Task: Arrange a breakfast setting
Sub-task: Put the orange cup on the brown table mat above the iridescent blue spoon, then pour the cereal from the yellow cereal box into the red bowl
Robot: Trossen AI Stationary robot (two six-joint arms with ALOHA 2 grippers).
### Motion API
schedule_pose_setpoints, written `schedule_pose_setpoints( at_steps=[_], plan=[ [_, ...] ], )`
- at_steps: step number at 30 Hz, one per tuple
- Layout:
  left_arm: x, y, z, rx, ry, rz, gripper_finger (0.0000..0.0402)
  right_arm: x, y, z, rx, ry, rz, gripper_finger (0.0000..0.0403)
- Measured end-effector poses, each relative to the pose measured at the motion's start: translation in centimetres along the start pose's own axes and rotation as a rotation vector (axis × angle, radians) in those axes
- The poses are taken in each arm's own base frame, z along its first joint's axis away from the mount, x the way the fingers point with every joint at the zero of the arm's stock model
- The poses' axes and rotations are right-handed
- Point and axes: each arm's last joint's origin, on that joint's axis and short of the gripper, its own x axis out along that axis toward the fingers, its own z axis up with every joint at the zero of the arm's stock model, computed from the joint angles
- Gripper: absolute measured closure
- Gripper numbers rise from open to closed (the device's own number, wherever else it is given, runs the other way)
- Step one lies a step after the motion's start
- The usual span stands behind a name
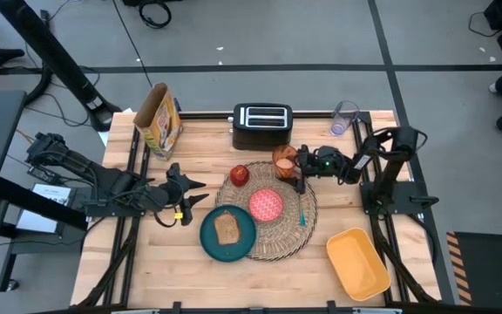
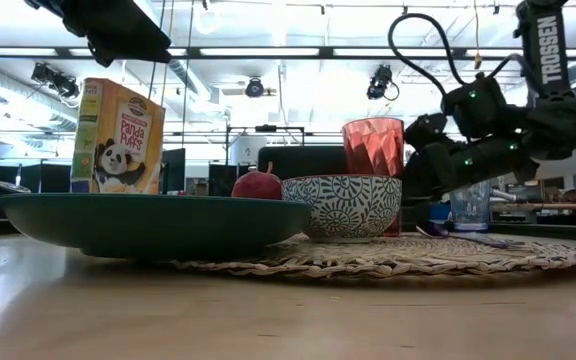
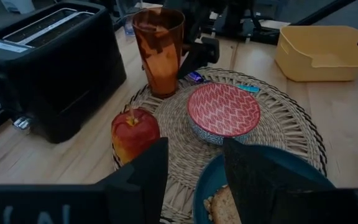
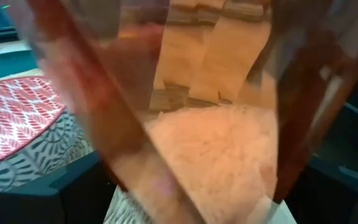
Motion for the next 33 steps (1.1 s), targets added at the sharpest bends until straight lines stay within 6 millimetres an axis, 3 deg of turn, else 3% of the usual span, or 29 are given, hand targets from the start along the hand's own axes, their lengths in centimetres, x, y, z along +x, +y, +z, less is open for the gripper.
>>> schedule_pose_setpoints(
  at_steps=[14, 33],
  plan=[
    [0.6, 1.3, -0.4, 0.022, 0.060, 0.089, 0.0242, -1.7, 1.4, 0.3, 0.029, 0.112, -0.015, 0.0004],
    [0.6, 1.7, -0.7, 0.058, 0.097, 0.112, 0.0242, -3.4, 1.7, 1.3, 0.070, 0.208, -0.043, 0.0004]
  ],
)
